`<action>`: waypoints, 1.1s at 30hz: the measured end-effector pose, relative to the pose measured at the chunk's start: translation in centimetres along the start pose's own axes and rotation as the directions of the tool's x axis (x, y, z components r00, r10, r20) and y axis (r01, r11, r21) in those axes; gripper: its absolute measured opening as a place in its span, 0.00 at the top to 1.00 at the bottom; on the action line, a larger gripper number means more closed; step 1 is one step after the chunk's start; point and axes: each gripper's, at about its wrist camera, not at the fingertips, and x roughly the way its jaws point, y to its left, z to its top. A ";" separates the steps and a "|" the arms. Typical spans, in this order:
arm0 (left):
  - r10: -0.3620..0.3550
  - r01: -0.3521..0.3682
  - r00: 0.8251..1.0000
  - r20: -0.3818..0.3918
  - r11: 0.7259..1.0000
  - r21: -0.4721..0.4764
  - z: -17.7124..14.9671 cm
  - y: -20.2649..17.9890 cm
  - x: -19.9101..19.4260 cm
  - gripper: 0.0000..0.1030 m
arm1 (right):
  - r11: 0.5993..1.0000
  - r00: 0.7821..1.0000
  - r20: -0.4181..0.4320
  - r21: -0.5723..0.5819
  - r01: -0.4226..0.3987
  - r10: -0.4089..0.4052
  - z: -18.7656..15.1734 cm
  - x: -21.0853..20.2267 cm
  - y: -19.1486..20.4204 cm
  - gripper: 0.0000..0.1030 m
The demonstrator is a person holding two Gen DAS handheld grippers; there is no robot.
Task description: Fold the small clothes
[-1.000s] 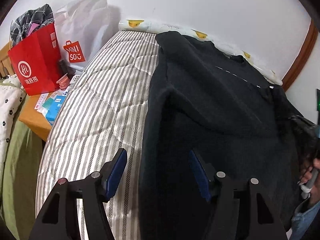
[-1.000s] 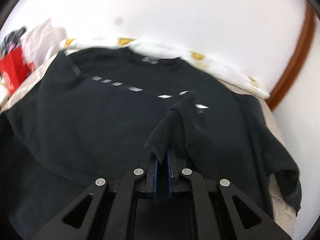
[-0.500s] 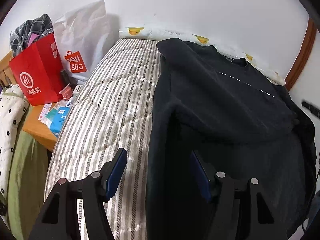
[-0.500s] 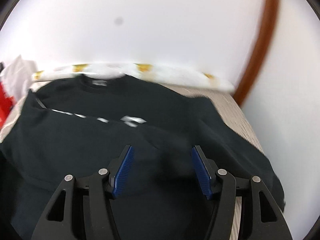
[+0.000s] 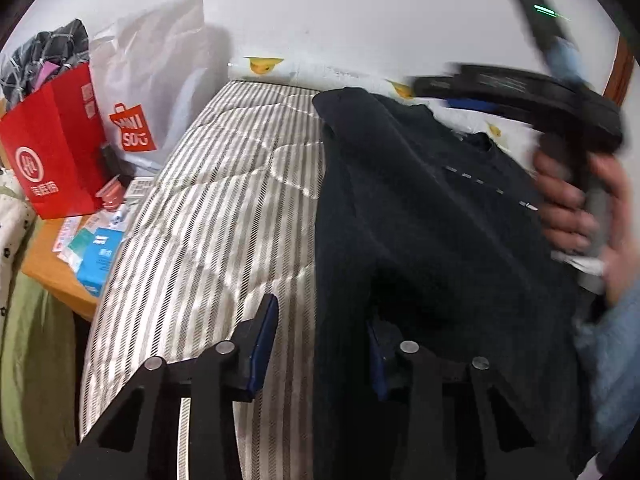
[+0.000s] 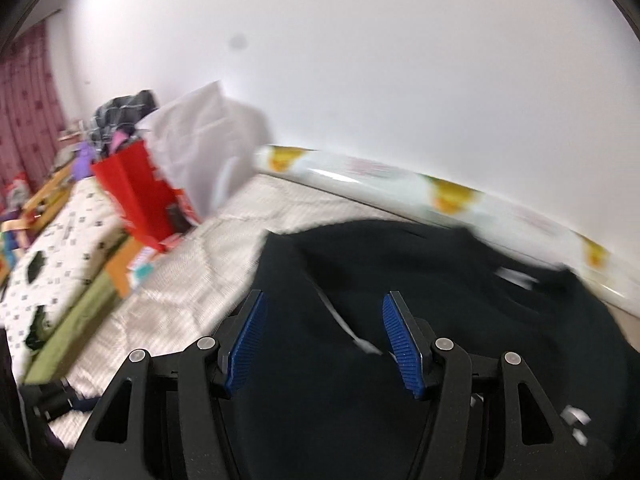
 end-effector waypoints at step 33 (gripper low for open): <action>-0.005 0.001 0.999 -0.037 0.992 -0.123 0.1 3.3 0.4 0.81 | 0.990 0.988 -0.065 0.001 0.144 -0.143 0.3 1.9 0.1 0.58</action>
